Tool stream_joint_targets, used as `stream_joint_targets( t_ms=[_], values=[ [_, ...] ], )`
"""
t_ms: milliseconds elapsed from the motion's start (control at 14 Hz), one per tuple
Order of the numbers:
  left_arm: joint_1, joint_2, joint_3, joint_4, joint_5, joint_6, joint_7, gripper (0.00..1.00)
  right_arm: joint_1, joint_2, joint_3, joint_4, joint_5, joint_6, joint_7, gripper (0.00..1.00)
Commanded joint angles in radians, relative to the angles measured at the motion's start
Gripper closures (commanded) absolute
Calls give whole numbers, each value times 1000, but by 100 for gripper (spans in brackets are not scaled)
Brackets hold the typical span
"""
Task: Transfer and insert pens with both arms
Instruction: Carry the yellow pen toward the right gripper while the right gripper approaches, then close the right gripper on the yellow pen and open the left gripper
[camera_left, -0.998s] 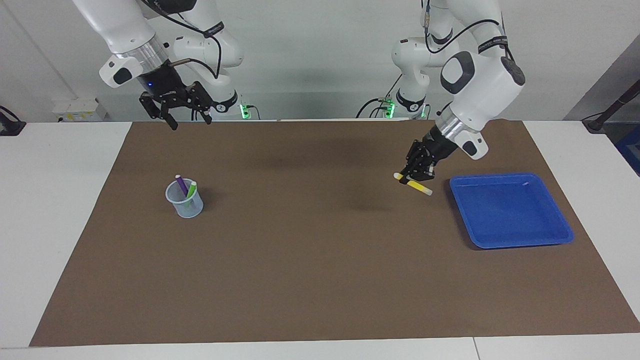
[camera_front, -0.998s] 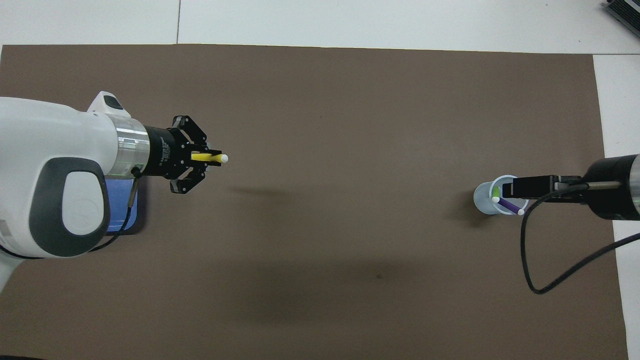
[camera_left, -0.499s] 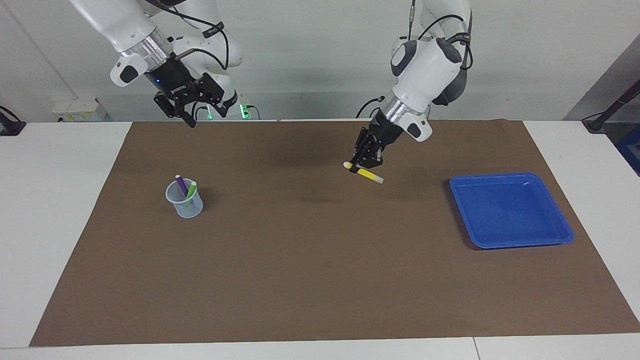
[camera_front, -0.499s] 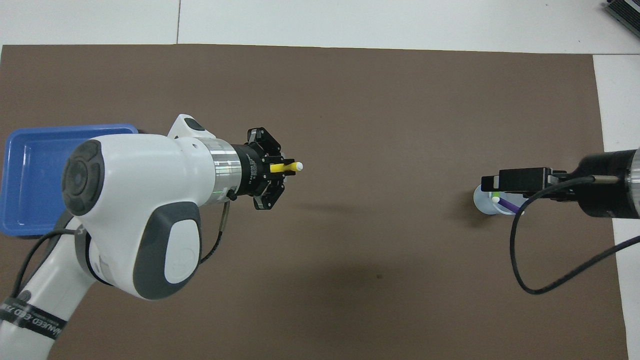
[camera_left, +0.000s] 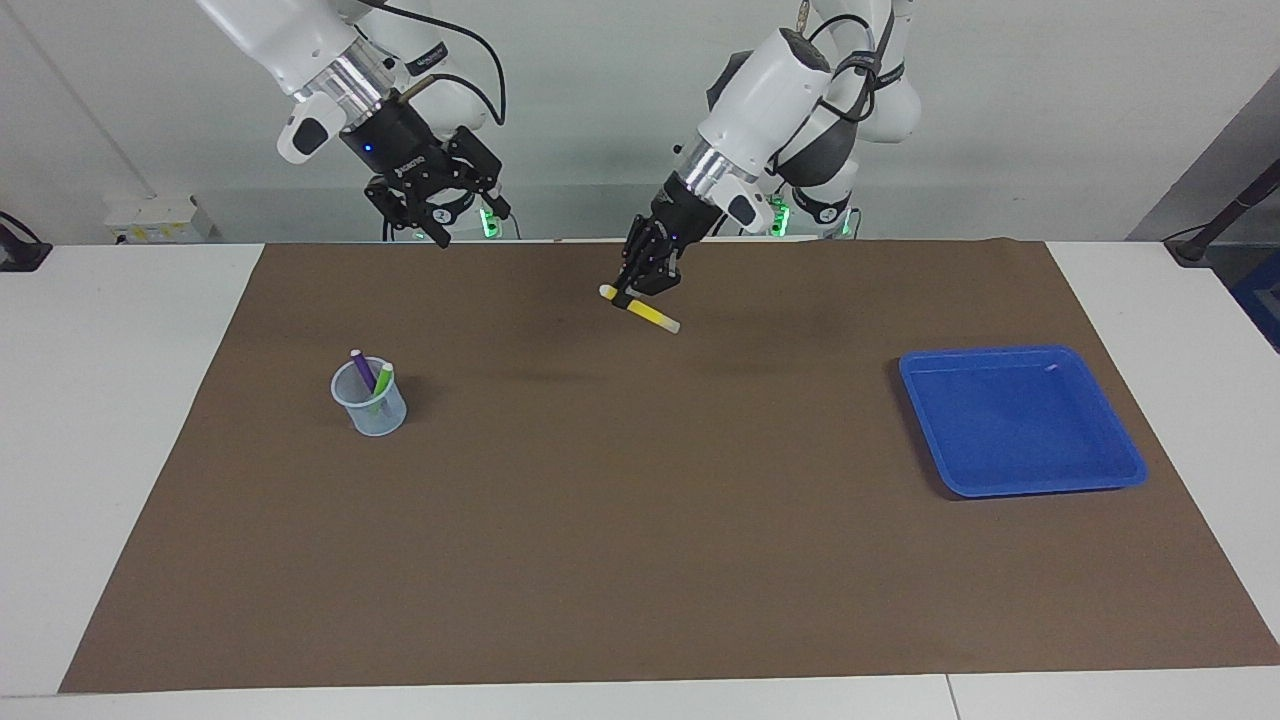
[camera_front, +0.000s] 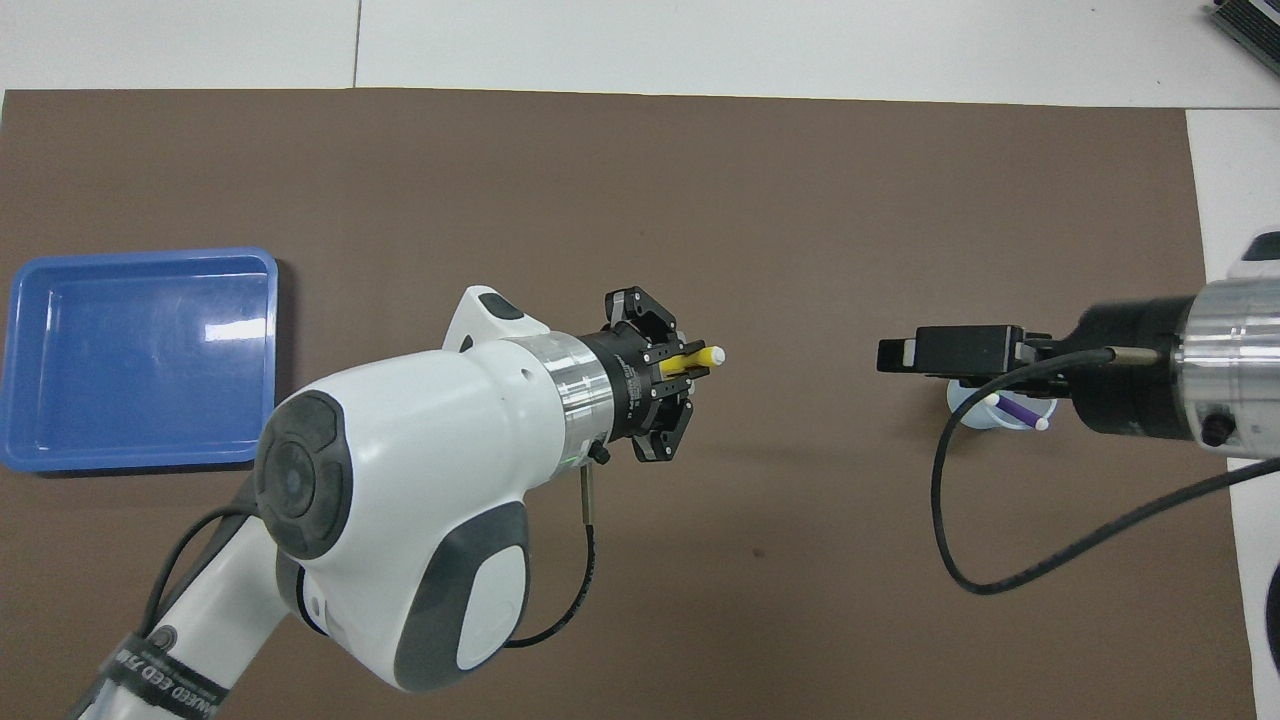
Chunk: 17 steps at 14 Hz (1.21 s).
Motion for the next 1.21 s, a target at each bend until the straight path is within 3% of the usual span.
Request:
stream_joint_targets(
  t_ms=[0,214,1140],
  values=[
    [-53,9,16,10,-15,51,-44,100,-3,-1,6,-4,54,13,10,0],
    [-76,22,10,31,-15,113,-100,100,32,2,6,-8,62,36,11,0],
    [-113,36,-36,82,-15,170,-156,100,54,26,12,-22,51,68,-1,11]
  ],
)
